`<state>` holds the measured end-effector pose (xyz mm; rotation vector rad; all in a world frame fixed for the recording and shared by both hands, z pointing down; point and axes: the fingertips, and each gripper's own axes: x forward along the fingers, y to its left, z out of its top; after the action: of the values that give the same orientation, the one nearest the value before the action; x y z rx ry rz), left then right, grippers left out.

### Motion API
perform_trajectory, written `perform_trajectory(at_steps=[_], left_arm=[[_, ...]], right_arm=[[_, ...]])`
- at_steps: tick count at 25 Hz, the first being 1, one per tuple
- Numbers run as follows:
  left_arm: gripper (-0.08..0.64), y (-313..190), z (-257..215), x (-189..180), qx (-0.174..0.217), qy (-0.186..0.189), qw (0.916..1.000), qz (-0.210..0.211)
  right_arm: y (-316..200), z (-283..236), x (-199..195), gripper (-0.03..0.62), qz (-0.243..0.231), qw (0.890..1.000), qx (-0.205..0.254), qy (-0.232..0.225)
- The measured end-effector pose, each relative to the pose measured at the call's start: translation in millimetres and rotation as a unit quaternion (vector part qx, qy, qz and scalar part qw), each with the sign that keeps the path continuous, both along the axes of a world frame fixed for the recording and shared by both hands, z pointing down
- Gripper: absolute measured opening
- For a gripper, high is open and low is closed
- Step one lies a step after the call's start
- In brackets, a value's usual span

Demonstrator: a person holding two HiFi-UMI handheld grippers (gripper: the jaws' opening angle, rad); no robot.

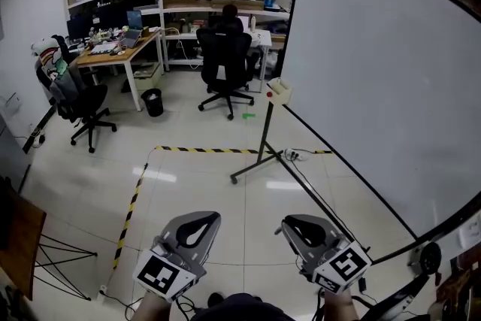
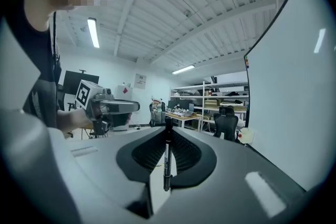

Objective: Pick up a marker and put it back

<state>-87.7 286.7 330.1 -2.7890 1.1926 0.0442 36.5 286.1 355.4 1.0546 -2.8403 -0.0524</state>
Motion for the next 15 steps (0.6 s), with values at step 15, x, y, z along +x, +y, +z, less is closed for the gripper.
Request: perform_trajectory(at_steps=[15], left_arm=[[0.003, 10, 1, 32, -0.007, -0.005, 0.9999, 0.007]], right_arm=[[13, 2, 37, 0.031, 0.010, 1.000, 0.001, -0.017]])
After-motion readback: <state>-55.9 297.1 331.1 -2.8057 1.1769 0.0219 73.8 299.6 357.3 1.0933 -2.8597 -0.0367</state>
